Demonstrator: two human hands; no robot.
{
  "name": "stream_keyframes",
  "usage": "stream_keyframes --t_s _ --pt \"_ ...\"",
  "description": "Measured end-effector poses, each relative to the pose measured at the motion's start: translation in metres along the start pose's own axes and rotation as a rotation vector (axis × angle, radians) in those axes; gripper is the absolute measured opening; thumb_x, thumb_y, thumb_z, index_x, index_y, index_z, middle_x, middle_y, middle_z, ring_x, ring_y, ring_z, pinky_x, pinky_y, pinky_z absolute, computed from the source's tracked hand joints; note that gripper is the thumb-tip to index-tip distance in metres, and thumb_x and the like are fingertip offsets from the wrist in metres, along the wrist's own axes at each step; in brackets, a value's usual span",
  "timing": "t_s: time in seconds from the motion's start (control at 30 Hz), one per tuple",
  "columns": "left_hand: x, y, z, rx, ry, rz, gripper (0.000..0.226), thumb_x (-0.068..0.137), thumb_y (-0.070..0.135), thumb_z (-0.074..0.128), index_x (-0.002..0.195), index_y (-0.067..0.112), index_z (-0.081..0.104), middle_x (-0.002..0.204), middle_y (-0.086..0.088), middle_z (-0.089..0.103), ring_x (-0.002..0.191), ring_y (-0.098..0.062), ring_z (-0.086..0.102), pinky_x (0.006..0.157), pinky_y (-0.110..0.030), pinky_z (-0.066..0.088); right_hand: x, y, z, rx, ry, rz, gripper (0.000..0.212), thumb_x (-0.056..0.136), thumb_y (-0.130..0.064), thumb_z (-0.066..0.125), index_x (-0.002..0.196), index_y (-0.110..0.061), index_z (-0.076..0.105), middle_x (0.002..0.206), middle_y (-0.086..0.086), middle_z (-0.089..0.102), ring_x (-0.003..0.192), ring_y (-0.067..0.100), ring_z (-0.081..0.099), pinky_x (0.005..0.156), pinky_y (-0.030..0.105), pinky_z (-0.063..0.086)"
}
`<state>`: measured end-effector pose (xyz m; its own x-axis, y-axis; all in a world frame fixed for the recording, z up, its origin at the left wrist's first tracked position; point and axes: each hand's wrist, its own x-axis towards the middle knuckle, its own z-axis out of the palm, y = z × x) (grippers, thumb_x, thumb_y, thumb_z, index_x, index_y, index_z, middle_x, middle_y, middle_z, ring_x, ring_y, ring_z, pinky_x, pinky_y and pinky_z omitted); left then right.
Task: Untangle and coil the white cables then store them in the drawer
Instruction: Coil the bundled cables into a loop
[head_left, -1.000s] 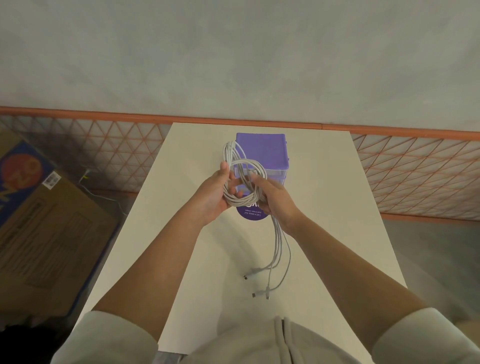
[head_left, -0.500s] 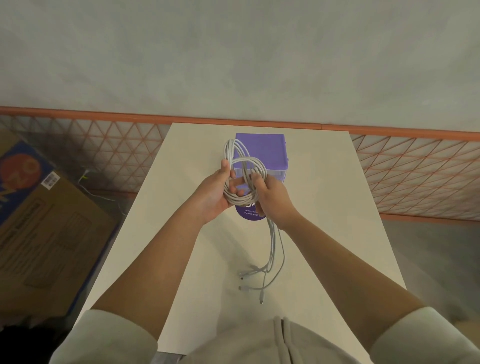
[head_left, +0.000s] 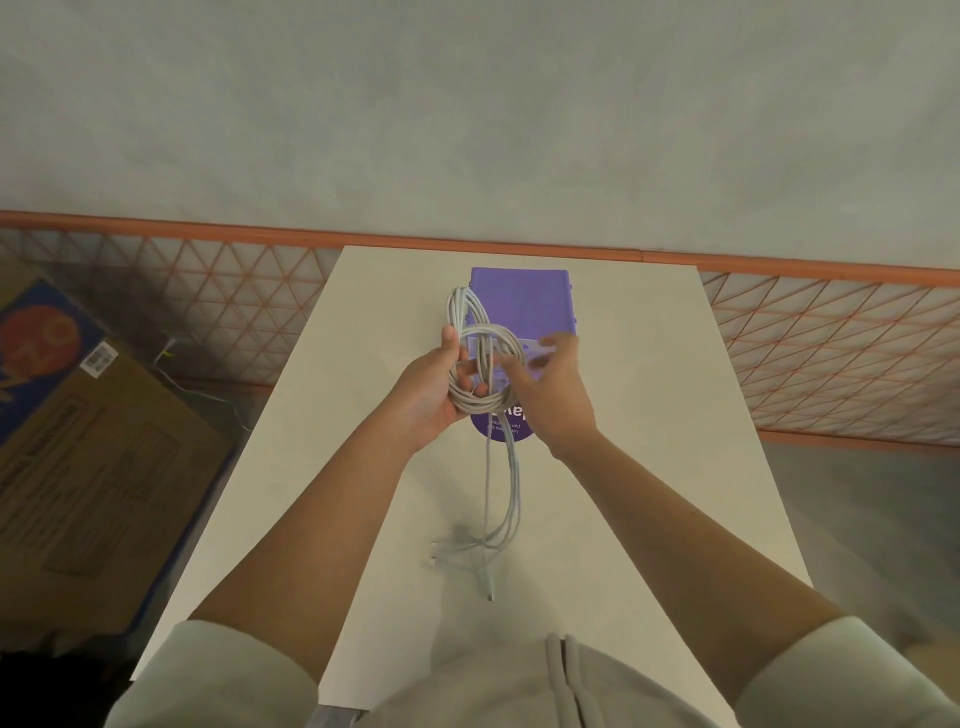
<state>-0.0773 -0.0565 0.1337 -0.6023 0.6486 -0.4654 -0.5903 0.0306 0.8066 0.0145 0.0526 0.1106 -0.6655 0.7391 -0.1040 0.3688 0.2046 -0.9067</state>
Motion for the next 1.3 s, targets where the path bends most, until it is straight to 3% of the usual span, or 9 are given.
stream_keyframes --t_s 0.13,0.3,0.4,0.53,0.7,0.87,1.03,1.17,1.3 --pt "-0.002 -0.002 0.001 -0.033 -0.001 0.028 0.043 0.102 0.048 0.036 0.079 0.016 0.052 0.057 0.004 0.058 0.058 -0.012 0.051 0.068 -0.025 0.053 -0.001 -0.002 -0.003 -0.146 0.077 -0.355 0.013 0.089 -0.021 0.066 0.1 -0.021 0.06 0.111 -0.004 0.04 0.107 0.02 0.048 0.082 0.041 0.055" --pt "-0.007 0.002 0.007 -0.012 -0.059 0.101 0.051 0.104 0.045 0.031 0.073 0.015 0.058 0.065 0.001 0.067 0.054 -0.009 0.06 0.069 -0.028 0.054 -0.008 -0.001 0.0 -0.47 0.17 -0.474 0.031 0.082 -0.056 0.064 0.08 -0.026 0.072 0.114 -0.002 0.048 0.107 0.02 0.044 0.08 0.037 0.045" --pt "-0.005 0.001 0.005 0.041 -0.048 0.104 0.043 0.101 0.05 0.035 0.08 0.017 0.051 0.082 0.0 0.065 0.053 -0.007 0.053 0.07 -0.026 0.053 -0.007 -0.006 0.004 -0.551 0.145 -0.376 0.036 0.084 -0.062 0.06 0.078 -0.03 0.075 0.132 -0.008 0.043 0.119 0.022 0.036 0.086 0.04 0.039" --pt "-0.001 -0.005 -0.001 0.213 -0.051 0.132 0.043 0.1 0.052 0.036 0.088 0.017 0.058 0.07 0.005 0.058 0.059 -0.007 0.049 0.082 -0.029 0.05 0.007 -0.01 0.005 -0.298 -0.125 -0.026 0.032 0.081 -0.059 0.066 0.076 -0.029 0.075 0.134 -0.012 0.047 0.126 0.02 0.031 0.102 0.043 0.032" --pt "-0.003 -0.007 -0.014 0.35 -0.364 0.189 0.013 0.089 0.012 0.064 0.101 0.015 0.069 0.1 -0.01 0.068 0.098 -0.024 0.064 0.087 -0.03 0.054 0.015 -0.012 -0.004 0.095 -0.335 0.277 0.046 0.07 -0.053 0.077 0.097 -0.016 0.074 0.098 0.004 0.074 0.099 0.024 0.067 0.072 0.027 0.047" --pt "0.006 -0.006 -0.03 0.555 -0.316 0.096 0.07 0.069 -0.003 0.081 0.129 -0.003 0.043 0.112 0.001 0.068 0.072 -0.009 0.058 0.076 -0.027 0.054 0.013 -0.018 -0.025 0.293 -0.45 0.432 0.025 0.085 -0.034 0.074 0.103 -0.016 0.069 0.093 -0.002 0.071 0.08 0.011 0.064 0.053 0.022 0.045" --pt "0.011 -0.016 -0.037 0.771 -0.146 0.151 0.056 0.059 0.013 0.084 0.099 0.023 0.047 0.128 -0.012 0.061 0.056 -0.002 0.051 0.073 -0.029 0.046 0.02 -0.022 -0.021 0.236 -0.348 0.359 0.019 0.088 -0.038 0.068 0.093 -0.02 0.065 0.097 -0.003 0.068 0.091 0.018 0.063 0.068 0.025 0.044" --pt "0.011 -0.02 -0.04 0.872 -0.042 0.219 0.053 0.068 0.005 0.084 0.106 0.013 0.048 0.108 0.016 0.063 0.065 -0.012 0.051 0.071 -0.028 0.047 0.02 -0.021 -0.02 0.183 -0.494 0.251 0.064 0.058 -0.048 0.086 0.109 -0.012 0.07 0.099 0.001 0.076 0.097 0.025 0.071 0.091 0.041 0.056" --pt "0.01 -0.02 -0.048 0.953 0.006 0.279 0.046 0.069 0.006 0.082 0.094 0.023 0.046 0.105 0.026 0.064 0.063 -0.013 0.049 0.066 -0.024 0.045 0.019 -0.02 -0.03 0.251 -0.462 0.289 0.03 0.076 -0.022 0.08 0.092 -0.001 0.065 0.057 -0.002 0.06 0.061 0.022 0.064 0.083 0.044 0.06"
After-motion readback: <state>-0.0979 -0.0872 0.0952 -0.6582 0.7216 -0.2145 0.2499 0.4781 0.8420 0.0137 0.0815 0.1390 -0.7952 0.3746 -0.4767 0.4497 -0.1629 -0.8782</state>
